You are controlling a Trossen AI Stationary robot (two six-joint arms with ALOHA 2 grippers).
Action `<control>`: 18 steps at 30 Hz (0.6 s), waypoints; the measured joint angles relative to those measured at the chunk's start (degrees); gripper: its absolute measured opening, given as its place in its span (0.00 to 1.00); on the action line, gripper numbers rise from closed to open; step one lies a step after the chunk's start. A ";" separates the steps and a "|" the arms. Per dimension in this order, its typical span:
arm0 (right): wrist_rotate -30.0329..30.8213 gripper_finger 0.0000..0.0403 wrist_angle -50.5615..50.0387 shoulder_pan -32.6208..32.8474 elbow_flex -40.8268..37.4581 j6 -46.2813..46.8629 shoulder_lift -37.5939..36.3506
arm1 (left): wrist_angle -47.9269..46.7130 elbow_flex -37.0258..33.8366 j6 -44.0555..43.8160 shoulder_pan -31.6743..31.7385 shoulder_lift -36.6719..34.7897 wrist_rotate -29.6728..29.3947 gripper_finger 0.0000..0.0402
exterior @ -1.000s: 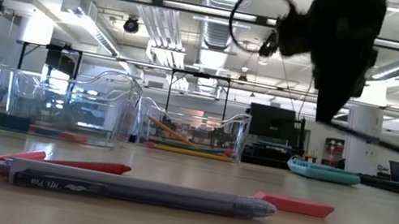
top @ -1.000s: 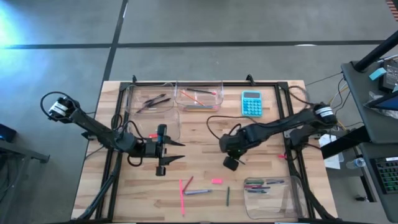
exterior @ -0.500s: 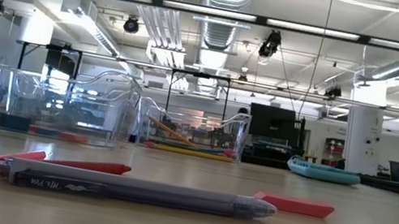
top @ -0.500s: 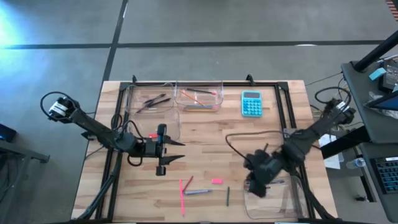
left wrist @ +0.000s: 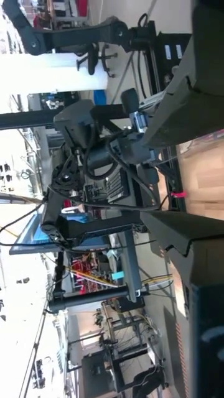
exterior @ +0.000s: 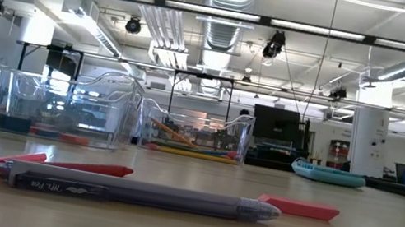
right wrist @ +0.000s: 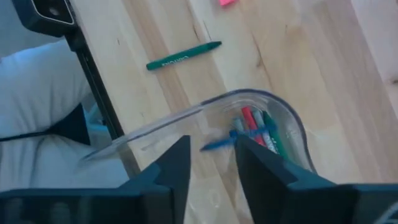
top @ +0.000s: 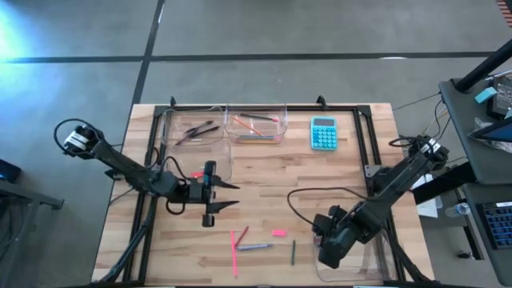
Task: Sort crayons/erasers/pens/pencils in bins
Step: Put the light blue pen into the top left transparent bin
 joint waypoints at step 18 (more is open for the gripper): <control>25.67 0.32 31.39 -0.45 -7.55 -42.67 -10.39 | -3.06 4.78 -0.54 1.40 6.36 0.06 0.40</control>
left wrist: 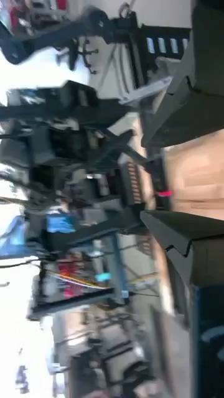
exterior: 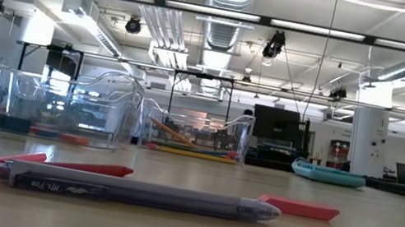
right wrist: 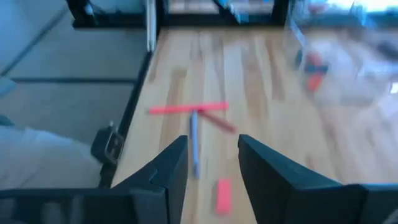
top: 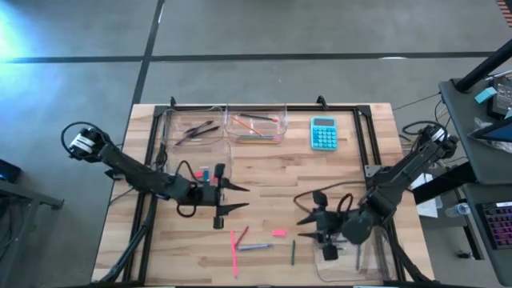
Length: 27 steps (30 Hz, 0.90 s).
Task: Sort crayons/erasers/pens/pencils in bins
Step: Put the light blue pen into the top left transparent bin
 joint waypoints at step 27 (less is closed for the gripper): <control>-2.68 0.25 55.21 -6.15 -40.55 -29.57 -19.60 | -28.72 1.89 -17.64 11.35 -0.89 11.23 0.40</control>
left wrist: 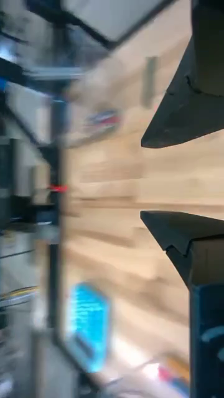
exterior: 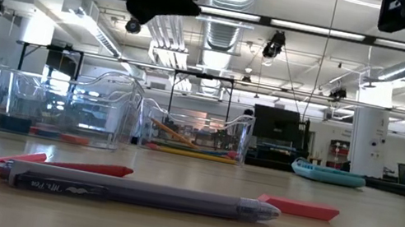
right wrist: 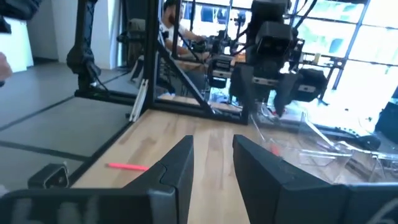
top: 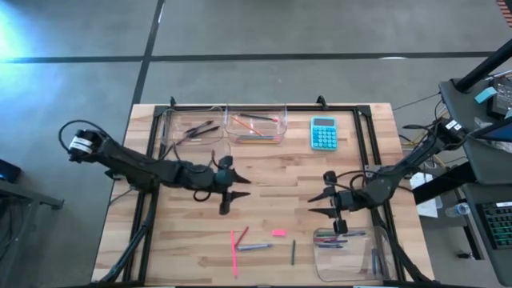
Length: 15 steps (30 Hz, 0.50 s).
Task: Sort crayons/erasers/pens/pencils in bins
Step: Put the light blue pen into the top left transparent bin
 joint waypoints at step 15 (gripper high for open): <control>-0.19 0.27 2.22 -0.17 2.01 0.20 -1.20 | -36.18 25.78 -10.35 -14.16 17.05 -0.96 0.40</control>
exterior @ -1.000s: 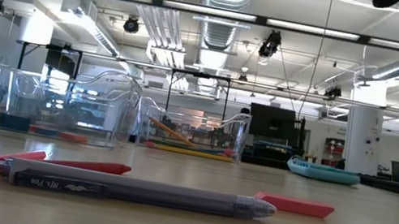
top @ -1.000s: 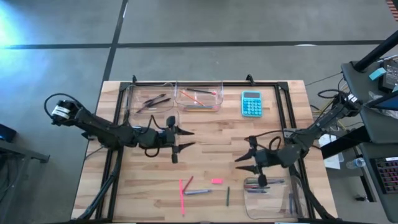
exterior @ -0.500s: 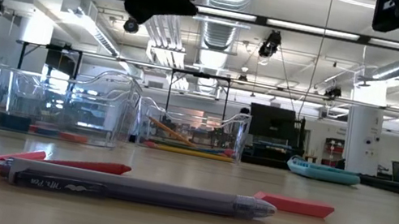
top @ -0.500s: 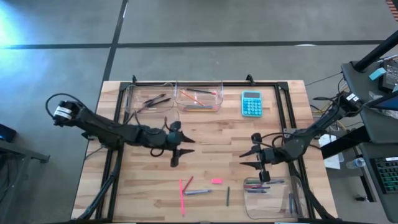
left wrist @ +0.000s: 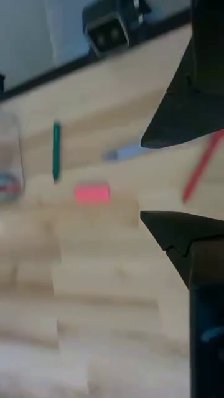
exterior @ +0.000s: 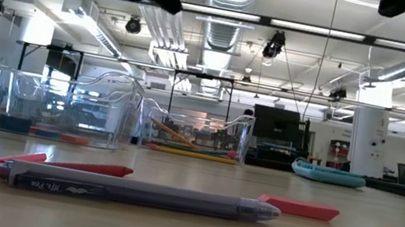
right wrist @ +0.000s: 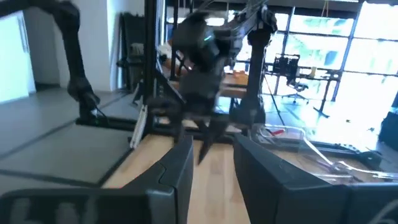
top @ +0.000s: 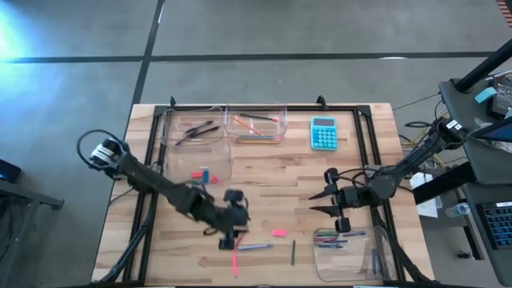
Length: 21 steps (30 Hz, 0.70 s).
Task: Sort crayons/erasers/pens/pencils in bins
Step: Put the light blue pen into the top left transparent bin
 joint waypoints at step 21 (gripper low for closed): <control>-2.85 0.44 -5.01 8.32 10.42 1.57 8.32 | 0.56 11.78 -10.24 -4.68 23.11 2.86 0.61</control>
